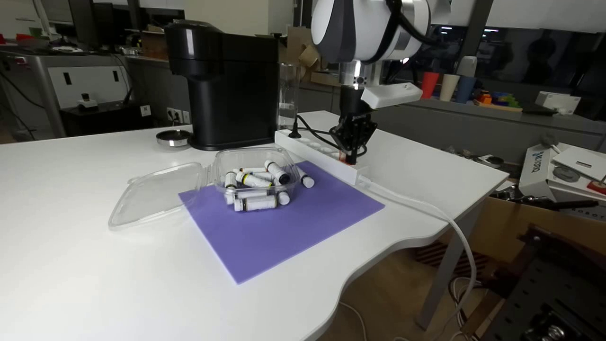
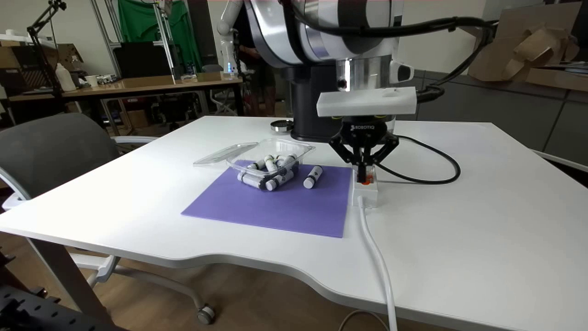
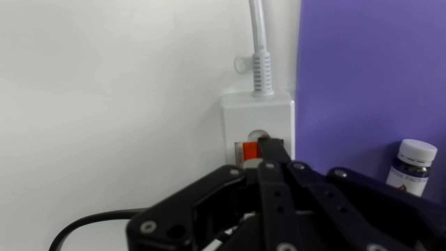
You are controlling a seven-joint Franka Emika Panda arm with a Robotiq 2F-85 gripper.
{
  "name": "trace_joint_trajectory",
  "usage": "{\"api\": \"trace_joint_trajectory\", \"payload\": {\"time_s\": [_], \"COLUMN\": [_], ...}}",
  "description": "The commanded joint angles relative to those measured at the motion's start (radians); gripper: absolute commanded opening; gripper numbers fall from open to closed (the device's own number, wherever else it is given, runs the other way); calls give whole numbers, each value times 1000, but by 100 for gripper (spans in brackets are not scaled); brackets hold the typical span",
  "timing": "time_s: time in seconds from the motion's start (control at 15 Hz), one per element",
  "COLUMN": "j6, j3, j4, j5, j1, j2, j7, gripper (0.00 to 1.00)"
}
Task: Pick a bottle from the table and put it in the container and then turn off the switch on the adapter
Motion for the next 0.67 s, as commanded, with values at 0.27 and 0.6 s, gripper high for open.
{"api": "trace_joint_trajectory", "payload": {"time_s": [0.27,0.6], "j6": [-69,-53], "j3": [15,5], "j4": [89,65], "j5": [-20,-49], "j1": [-24,-7], "j2": [59,35], "j7": [-90,-83], "gripper": [0,0]}}
